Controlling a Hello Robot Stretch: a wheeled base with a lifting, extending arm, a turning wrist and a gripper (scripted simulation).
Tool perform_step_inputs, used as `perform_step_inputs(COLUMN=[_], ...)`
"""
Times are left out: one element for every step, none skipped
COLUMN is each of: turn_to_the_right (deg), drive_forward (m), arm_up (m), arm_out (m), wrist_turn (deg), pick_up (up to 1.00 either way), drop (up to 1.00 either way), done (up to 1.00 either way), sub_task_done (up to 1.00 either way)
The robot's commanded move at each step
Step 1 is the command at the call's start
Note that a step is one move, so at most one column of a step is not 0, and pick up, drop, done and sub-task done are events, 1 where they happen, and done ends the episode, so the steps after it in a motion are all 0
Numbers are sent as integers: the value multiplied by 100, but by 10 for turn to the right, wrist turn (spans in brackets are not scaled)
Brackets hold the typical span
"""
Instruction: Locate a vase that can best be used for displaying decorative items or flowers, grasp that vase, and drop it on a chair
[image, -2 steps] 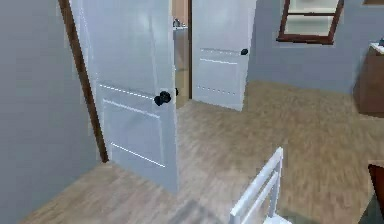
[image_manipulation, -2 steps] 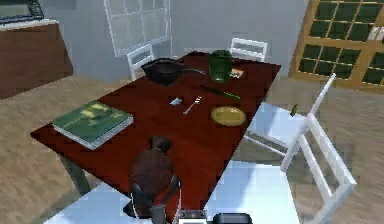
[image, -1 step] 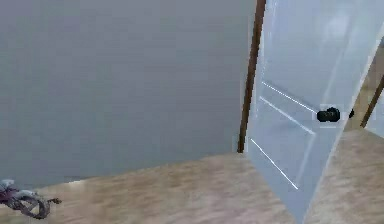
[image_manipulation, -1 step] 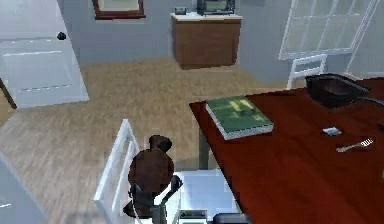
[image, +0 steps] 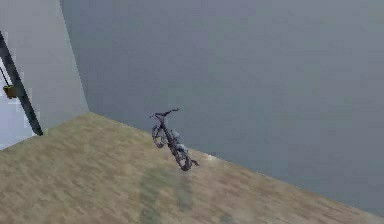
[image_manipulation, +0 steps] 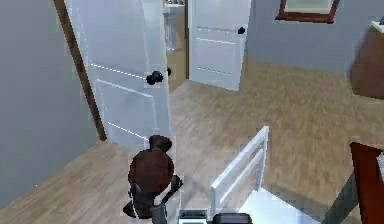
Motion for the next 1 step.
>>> perform_step_inputs(turn_to_the_right=[-60], drive_forward=[0], arm_up=[0], arm_out=[0], wrist_turn=[0], pick_up=[0], drop=[0], done=[0], sub_task_done=[0])
